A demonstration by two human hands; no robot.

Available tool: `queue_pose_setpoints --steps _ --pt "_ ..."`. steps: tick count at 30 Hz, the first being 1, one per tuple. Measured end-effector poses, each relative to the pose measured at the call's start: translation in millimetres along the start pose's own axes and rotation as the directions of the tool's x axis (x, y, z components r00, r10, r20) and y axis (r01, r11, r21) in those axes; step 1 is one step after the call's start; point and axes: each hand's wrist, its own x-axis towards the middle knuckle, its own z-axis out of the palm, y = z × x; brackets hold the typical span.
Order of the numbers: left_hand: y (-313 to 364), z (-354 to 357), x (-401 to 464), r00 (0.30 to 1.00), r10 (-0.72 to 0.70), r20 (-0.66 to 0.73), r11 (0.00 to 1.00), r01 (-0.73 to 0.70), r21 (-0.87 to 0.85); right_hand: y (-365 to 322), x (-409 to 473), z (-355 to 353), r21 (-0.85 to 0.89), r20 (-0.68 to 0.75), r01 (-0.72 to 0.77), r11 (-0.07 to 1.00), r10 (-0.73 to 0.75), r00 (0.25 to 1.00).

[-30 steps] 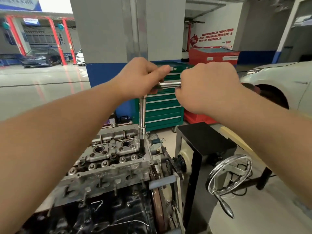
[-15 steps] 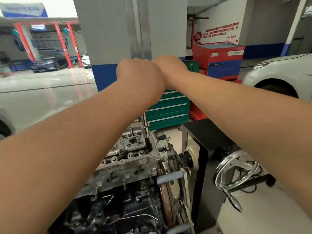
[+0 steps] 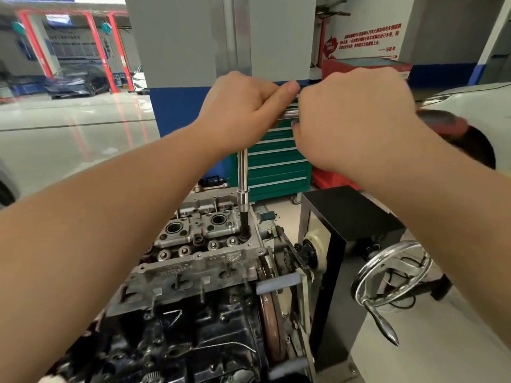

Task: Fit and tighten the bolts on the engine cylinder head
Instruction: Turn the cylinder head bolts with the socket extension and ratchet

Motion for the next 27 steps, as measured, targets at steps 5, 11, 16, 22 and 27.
queue_pose_setpoints --steps 5,11,16,22,27 --pt "25 -1 -9 0.996 -0.085 0.008 0.683 0.052 0.729 -4 41 34 0.31 0.082 -0.023 0.95 -0.002 0.997" --pt "43 0 8 0.885 -0.448 0.123 0.536 0.156 0.829 -36 102 61 0.453 0.166 0.042 0.89 -0.131 0.977" --pt "9 0 -1 0.98 -0.201 0.005 0.606 0.121 0.786 -29 91 56 0.428 0.188 -0.024 0.904 -0.063 0.98" --pt "-18 4 -1 0.948 0.316 -0.032 0.933 -0.305 0.19 5 3 4 -0.006 0.006 -0.042 0.999 0.042 0.999" --pt "-9 6 -3 0.974 0.223 -0.038 0.938 -0.204 0.28 -3 3 7 0.0 0.028 -0.116 0.993 0.116 0.993"
